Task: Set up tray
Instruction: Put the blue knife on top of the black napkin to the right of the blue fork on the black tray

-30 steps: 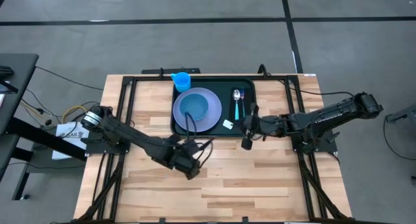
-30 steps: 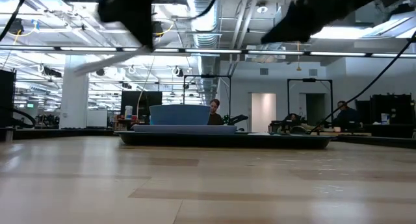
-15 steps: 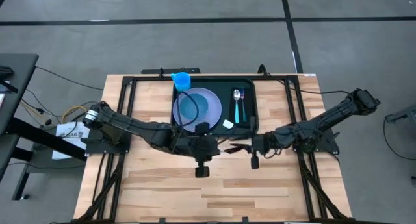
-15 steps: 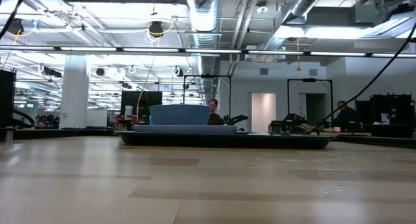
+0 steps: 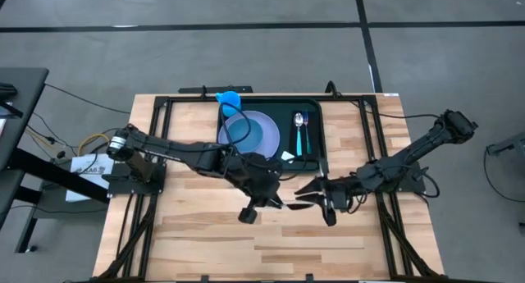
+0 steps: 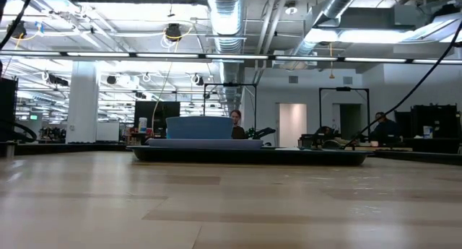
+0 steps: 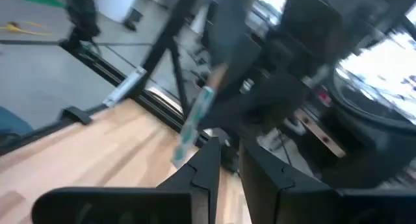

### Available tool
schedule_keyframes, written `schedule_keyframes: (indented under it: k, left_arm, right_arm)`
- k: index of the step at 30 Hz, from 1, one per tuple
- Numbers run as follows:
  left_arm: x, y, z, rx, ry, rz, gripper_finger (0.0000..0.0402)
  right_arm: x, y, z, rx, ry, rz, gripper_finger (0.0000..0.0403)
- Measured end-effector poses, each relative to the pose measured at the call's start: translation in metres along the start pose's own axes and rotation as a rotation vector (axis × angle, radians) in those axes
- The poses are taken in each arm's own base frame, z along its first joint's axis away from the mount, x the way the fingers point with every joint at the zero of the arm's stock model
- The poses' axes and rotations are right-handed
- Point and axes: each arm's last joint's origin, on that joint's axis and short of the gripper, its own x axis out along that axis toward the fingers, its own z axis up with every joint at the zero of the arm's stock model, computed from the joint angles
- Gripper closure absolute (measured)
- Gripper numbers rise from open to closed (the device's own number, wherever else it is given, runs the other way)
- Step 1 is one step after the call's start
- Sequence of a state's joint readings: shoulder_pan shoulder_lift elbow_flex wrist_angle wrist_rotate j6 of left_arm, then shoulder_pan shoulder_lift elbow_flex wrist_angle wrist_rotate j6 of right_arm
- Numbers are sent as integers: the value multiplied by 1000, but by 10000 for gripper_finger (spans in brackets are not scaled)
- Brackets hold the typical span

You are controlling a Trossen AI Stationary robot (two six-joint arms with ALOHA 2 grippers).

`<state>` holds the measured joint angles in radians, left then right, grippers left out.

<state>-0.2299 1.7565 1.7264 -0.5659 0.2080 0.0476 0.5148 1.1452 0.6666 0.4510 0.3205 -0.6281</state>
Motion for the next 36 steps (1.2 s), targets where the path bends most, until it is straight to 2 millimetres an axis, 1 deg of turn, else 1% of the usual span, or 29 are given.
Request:
schedule_keyframes:
  k: [5, 15, 21, 24, 27, 29, 33, 36]
  left_arm:
    - [-1, 4, 1, 61, -14, -42, 388]
    - [-2, 4, 3, 91, -50, -115, 388]
    - [-2, 4, 3, 91, -50, -125, 388]
    - [-2, 4, 3, 91, -49, -125, 388]
    - [-2, 4, 3, 97, -48, -125, 388]
    - [-2, 4, 3, 96, -47, -124, 388]
    - [-2, 4, 3, 96, -48, -123, 388]
    - [-2, 5, 3, 96, -48, -123, 388]
  right_arm:
    - [0, 2, 3, -7, -82, 82, 351]
    - [0, -5, 9, 16, -146, 22, 351]
    - [0, -8, 11, -52, -168, 1, 351]
    - [0, -9, 14, -70, -202, 19, 351]
    - [1, -13, 22, -79, -235, 41, 351]
    - [2, -16, 27, -83, -223, 54, 350]
    - [5, -21, 36, -92, -197, 84, 336]
    - [6, -23, 40, -96, -197, 109, 310]
